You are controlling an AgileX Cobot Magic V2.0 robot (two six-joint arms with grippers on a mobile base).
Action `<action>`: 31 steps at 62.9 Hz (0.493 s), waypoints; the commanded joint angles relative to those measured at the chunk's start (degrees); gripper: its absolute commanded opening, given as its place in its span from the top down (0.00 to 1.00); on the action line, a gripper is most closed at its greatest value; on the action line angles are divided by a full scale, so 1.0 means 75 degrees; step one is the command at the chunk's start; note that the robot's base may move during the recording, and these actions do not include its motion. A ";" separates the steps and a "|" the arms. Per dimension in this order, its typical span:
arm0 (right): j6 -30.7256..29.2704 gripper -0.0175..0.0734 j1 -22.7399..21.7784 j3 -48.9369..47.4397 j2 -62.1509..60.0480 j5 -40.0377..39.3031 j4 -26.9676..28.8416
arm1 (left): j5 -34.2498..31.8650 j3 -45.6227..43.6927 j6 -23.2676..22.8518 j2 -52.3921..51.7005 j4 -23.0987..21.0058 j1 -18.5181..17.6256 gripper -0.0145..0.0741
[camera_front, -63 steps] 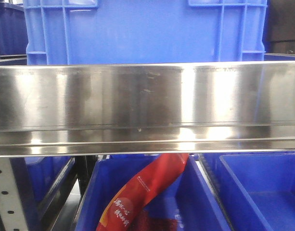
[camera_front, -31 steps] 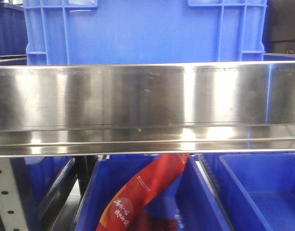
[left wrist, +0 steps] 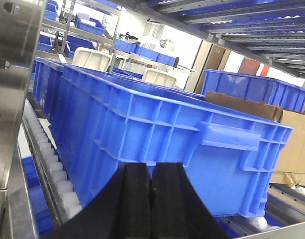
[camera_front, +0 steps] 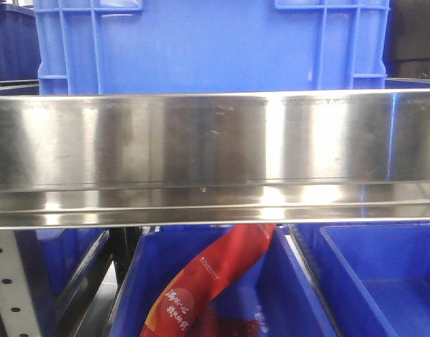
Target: Grab block from conveyor and place in blue bin
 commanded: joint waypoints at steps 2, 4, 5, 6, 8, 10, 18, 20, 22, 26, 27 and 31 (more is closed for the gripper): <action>0.0006 0.99 -0.0051 0.0011 -0.0026 -0.0188 0.0032 | -0.0088 0.0011 -0.0014 -0.0047 0.0025 0.0041 0.96; 0.0006 0.99 -0.0051 0.0011 -0.0026 -0.0188 0.0032 | -0.0088 0.0011 -0.0014 -0.0047 0.0025 0.0041 0.96; 0.0006 0.99 -0.0051 0.0011 -0.0026 -0.0188 0.0032 | -0.0088 0.0011 -0.0014 -0.0047 0.0025 0.0041 0.96; 0.0006 0.99 -0.0051 0.0011 -0.0026 -0.0188 0.0032 | -0.0088 0.0011 -0.0014 -0.0047 0.0025 0.0041 0.96; 0.0006 0.99 -0.0051 0.0011 -0.0026 -0.0188 0.0032 | -0.0088 0.0011 -0.0014 -0.0047 0.0025 0.0041 0.96; 0.0006 0.99 -0.0051 0.0011 -0.0026 -0.0188 0.0032 | -0.0088 0.0011 -0.0014 -0.0047 0.0025 0.0041 0.96; 0.0006 0.99 -0.0051 0.0011 -0.0026 -0.0188 0.0032 | -0.0088 0.0011 -0.0014 -0.0047 0.0025 0.0041 0.96; 0.0006 0.99 -0.0051 0.0011 -0.0026 -0.0188 0.0032 | -0.0088 0.0011 -0.0014 -0.0047 0.0025 0.0041 0.96; 0.0006 0.99 -0.0051 0.0011 -0.0026 -0.0188 0.0032 | -0.0088 0.0011 -0.0014 -0.0047 0.0025 0.0041 0.96; 0.0006 0.99 -0.0051 0.0011 -0.0026 -0.0188 0.0032 | -0.0088 0.0011 -0.0014 -0.0047 0.0025 0.0041 0.96; 0.0006 0.99 -0.0051 0.0011 -0.0026 -0.0188 0.0032 | -0.0088 0.0011 -0.0014 -0.0047 0.0025 0.0041 0.96; 0.0006 0.99 -0.0051 0.0011 -0.0026 -0.0188 0.0032 | -0.0088 0.0011 -0.0014 -0.0047 0.0025 0.0041 0.96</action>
